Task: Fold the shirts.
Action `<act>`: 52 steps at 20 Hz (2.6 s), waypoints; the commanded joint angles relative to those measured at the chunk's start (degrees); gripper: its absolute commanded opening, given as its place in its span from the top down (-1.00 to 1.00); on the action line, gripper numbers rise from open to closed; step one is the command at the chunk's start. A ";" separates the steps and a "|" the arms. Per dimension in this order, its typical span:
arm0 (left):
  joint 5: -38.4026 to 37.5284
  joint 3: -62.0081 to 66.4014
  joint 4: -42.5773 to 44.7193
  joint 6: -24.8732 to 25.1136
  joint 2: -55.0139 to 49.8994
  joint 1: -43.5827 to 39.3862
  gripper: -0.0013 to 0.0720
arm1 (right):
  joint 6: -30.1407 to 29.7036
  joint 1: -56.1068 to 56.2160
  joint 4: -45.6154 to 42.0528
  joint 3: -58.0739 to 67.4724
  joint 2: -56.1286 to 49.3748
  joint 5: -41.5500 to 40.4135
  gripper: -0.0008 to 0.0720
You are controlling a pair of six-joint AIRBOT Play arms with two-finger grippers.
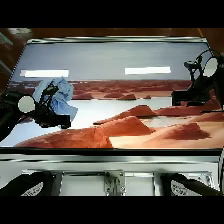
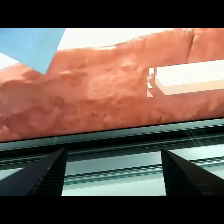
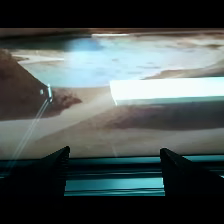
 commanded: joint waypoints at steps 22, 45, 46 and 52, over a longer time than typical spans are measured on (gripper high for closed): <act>8.96 -0.04 -0.02 0.00 -0.52 0.02 -1.00 | 0.02 0.02 0.15 0.00 -0.02 -3.23 -0.91; 10.56 41.40 6.69 0.02 -40.46 27.52 -1.00 | 0.20 0.04 11.82 -0.02 -0.04 -10.88 -0.90; 8.59 42.84 6.67 0.04 -43.19 27.87 -1.00 | 0.20 0.04 11.82 -0.02 -0.04 -10.91 -0.91; 12.02 43.45 6.32 0.04 -51.76 26.84 -1.00 | 0.24 0.04 12.28 -0.02 -0.04 -10.47 -0.91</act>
